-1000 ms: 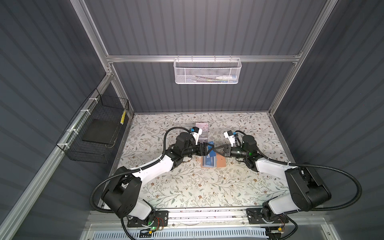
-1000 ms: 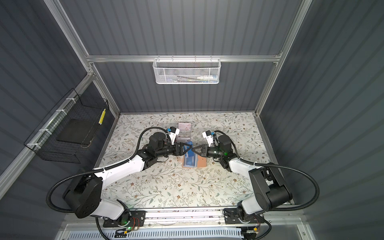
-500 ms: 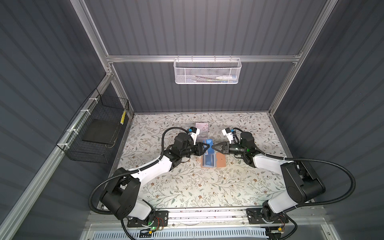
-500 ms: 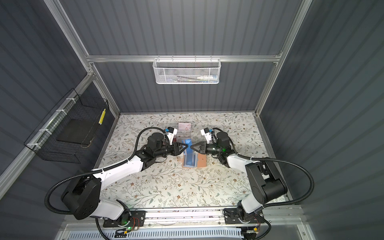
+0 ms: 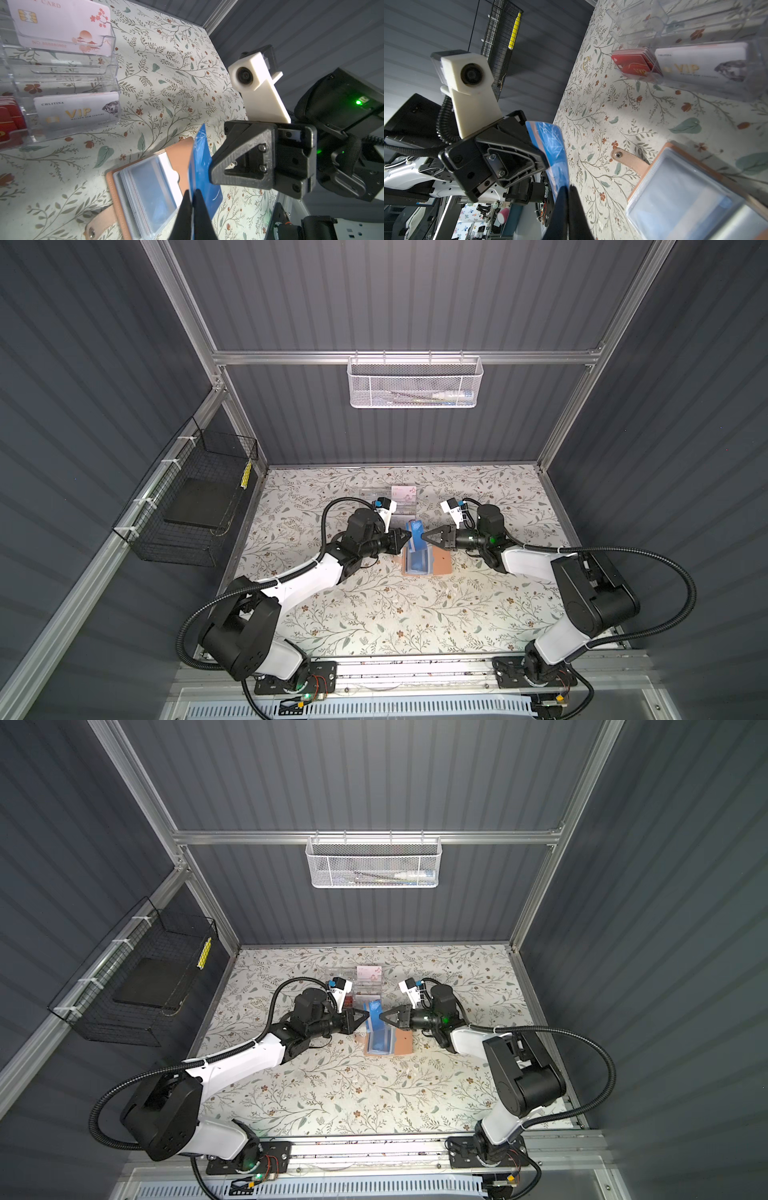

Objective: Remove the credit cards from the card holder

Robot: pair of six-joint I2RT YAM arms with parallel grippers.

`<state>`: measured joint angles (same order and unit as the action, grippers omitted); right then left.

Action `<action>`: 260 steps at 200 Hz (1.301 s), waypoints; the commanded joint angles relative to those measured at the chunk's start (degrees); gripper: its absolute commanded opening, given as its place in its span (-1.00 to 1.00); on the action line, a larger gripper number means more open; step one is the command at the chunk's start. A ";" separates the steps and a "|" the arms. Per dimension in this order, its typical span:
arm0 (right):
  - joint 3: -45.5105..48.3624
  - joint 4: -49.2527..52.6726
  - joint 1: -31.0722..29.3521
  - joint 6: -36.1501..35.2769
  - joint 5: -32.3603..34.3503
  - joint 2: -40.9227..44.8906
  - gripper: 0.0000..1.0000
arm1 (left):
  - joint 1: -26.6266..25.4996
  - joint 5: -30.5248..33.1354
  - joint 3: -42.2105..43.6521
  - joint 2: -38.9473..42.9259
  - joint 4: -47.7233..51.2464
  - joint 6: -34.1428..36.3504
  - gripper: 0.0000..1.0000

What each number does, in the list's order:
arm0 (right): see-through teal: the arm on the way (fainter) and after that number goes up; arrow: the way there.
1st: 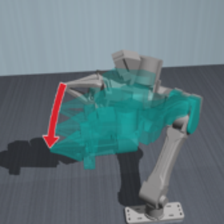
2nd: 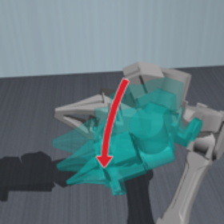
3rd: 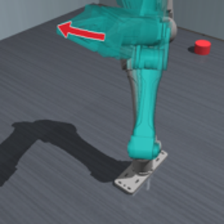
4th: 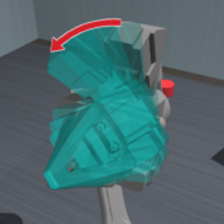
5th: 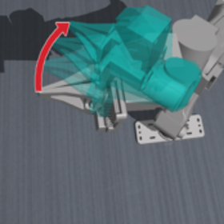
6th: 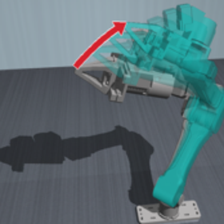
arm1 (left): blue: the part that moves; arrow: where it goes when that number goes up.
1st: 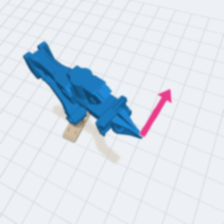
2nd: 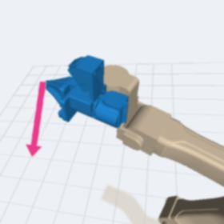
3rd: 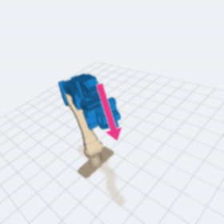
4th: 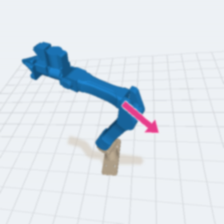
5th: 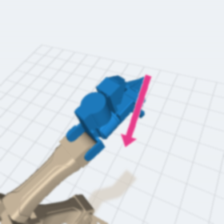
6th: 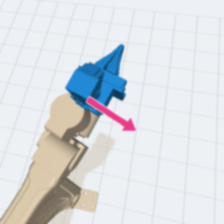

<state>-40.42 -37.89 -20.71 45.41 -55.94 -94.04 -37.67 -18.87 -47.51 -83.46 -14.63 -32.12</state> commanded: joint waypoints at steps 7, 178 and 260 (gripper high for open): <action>-1.33 -1.01 -0.30 0.91 1.54 -0.05 -0.68 | -0.91 -1.61 0.46 1.92 -1.85 -0.55 -0.93; -4.97 32.98 -1.26 -12.88 25.90 23.12 0.98 | -0.74 43.34 -14.73 5.27 34.44 -29.14 -1.00; -17.63 48.61 -14.38 -28.09 49.41 21.77 0.98 | 1.10 54.56 -46.19 -8.37 78.51 -68.27 -1.00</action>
<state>-56.14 5.67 -31.97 23.44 -15.90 -70.74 -38.06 33.30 -88.60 -88.77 46.81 -85.93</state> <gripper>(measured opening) 0.989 0.047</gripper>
